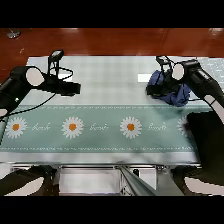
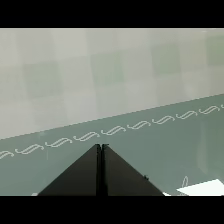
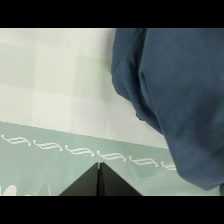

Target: Fold the shirts.

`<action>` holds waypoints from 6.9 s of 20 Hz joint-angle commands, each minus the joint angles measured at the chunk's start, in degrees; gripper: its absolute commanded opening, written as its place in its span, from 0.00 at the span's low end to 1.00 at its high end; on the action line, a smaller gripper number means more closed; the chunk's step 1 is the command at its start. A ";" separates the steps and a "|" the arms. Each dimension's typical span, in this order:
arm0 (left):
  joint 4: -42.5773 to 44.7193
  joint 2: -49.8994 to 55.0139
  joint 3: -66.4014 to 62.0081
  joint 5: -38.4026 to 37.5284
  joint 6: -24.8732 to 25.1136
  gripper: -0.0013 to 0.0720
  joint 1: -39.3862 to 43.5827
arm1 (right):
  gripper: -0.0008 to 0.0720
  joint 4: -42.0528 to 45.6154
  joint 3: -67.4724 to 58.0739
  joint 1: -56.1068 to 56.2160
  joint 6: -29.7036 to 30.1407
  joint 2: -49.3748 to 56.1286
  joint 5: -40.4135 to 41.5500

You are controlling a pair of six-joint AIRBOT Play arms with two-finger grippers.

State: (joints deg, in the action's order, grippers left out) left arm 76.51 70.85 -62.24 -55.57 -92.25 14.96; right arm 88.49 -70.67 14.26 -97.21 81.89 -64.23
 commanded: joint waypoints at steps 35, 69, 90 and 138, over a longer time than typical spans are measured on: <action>0.70 6.34 0.02 7.58 -0.02 0.98 -0.35 | 0.87 17.84 -1.95 -17.81 -11.98 7.39 17.20; -1.92 -38.66 24.92 -4.94 -11.52 0.98 -1.36 | 0.07 -25.79 -16.96 12.22 19.41 -22.49 -8.68; -29.97 -29.66 28.35 -6.51 6.45 0.98 0.50 | 0.87 -20.11 23.08 -26.05 15.30 -25.29 -7.26; -24.74 -32.83 -35.80 -6.95 16.06 0.05 -20.63 | 0.07 -25.57 -47.54 -8.90 15.39 -26.40 -24.20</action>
State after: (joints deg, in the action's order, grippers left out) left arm 43.51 44.58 -94.28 -62.06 -72.64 -4.23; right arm 61.28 -116.22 5.39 -82.74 60.95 -83.44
